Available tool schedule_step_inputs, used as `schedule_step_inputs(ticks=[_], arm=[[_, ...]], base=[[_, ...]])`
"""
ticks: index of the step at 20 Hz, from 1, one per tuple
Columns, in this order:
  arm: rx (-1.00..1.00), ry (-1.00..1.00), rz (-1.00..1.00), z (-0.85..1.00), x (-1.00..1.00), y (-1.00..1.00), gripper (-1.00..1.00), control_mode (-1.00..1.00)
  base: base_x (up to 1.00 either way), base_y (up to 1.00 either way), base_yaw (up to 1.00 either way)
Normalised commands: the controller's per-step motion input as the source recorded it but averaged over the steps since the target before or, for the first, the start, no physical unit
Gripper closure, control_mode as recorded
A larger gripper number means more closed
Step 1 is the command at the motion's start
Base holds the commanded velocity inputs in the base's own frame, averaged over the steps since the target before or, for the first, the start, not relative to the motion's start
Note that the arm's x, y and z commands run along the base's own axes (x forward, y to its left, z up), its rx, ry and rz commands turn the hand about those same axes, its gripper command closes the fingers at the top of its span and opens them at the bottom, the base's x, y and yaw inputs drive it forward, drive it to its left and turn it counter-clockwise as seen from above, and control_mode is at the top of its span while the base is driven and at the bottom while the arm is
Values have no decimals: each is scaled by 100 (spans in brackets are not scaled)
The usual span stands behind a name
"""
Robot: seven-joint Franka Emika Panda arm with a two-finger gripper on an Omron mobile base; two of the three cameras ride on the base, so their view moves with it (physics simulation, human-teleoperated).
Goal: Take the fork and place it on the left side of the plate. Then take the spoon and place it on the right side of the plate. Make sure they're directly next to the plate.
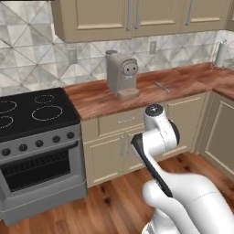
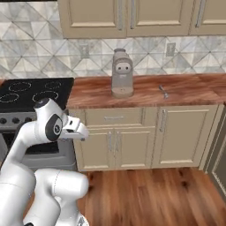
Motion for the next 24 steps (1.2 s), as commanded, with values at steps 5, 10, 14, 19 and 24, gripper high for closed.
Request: schedule_step_inputs(ticks=[5,10,14,19,24], arm=[[0,0,0,0,0,0,-100,100],[0,0,0,0,0,0,-100,100],[0,0,0,0,0,0,-100,100],[0,0,0,0,0,0,-100,100],[0,0,0,0,0,0,-100,100]], base=[[75,-65,2],[79,-62,2],[79,-60,2],[77,-58,2],[82,-45,4]])
